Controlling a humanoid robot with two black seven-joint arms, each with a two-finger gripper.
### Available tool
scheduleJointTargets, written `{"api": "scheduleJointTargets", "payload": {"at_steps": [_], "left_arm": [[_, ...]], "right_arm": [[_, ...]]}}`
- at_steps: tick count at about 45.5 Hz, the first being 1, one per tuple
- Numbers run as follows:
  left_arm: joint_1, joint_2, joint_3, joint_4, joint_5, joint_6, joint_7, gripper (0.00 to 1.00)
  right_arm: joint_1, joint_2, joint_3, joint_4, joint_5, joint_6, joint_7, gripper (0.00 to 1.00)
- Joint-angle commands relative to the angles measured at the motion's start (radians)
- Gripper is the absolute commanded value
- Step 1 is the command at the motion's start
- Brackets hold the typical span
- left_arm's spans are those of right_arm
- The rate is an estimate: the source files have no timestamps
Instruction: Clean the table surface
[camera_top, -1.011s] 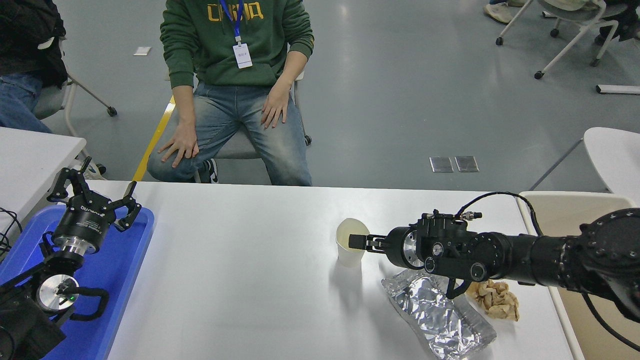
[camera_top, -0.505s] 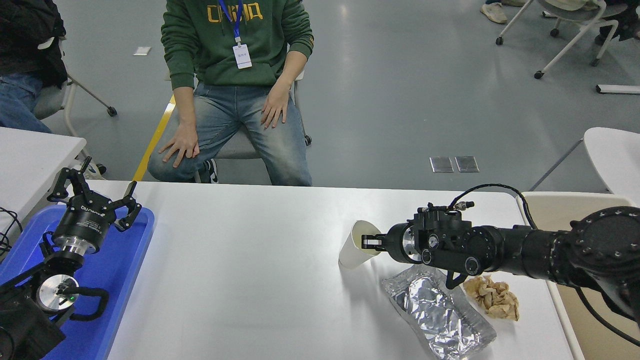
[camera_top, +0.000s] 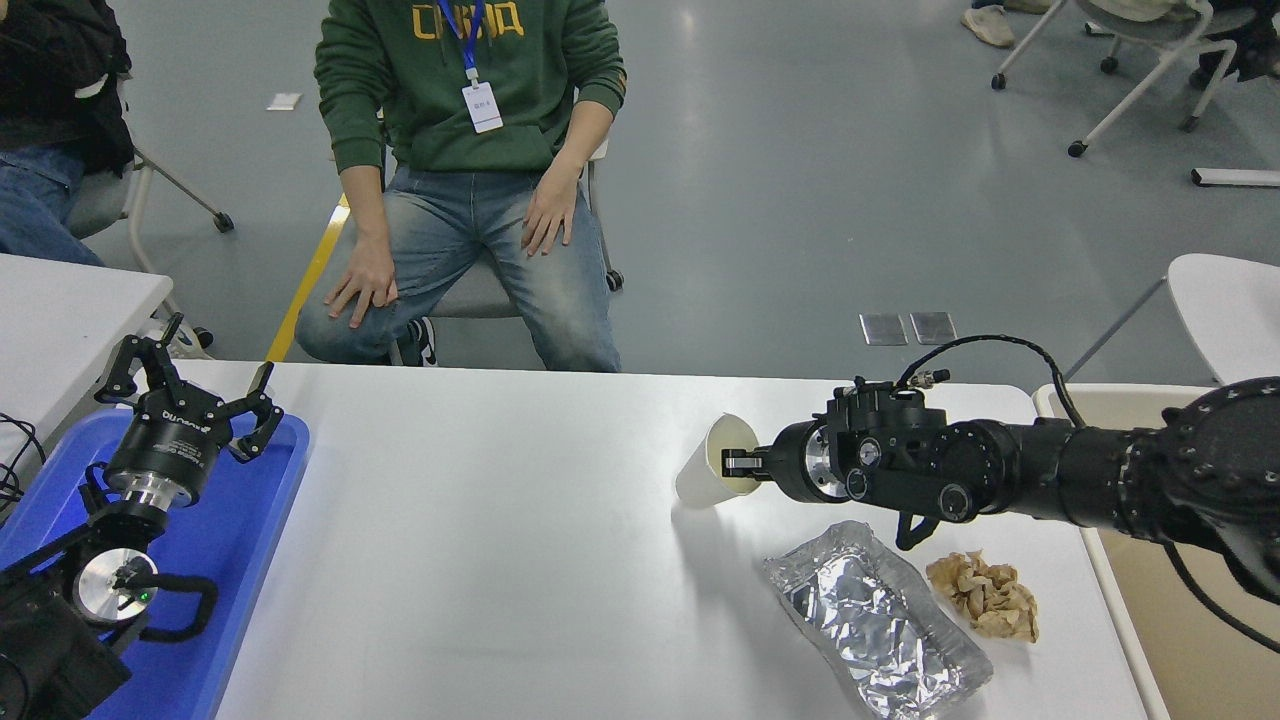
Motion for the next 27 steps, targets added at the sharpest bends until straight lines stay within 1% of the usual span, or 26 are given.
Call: {"api": "scheduleJointTargets", "payload": {"at_steps": [1, 8, 14, 27], "left_arm": [[0.000, 0.000, 0.001, 0.000, 0.000, 0.000, 0.000, 1.00], [0.000, 0.000, 0.001, 0.000, 0.000, 0.000, 0.000, 1.00], [0.000, 0.000, 0.001, 0.000, 0.000, 0.000, 0.000, 1.00], [0.000, 0.000, 0.001, 0.000, 0.000, 0.000, 0.000, 1.00]], "right_arm": [[0.123, -0.204, 0.002, 0.173, 0.000, 0.031, -0.012, 0.00], [0.214, -0.362, -0.005, 0.305, -0.001, 0.065, -0.012, 0.00], [0.286, -0.479, -0.008, 0.384, -0.003, 0.121, -0.012, 0.00], [0.395, -0.646, -0.007, 0.425, -0.009, 0.250, -0.012, 0.00]]}}
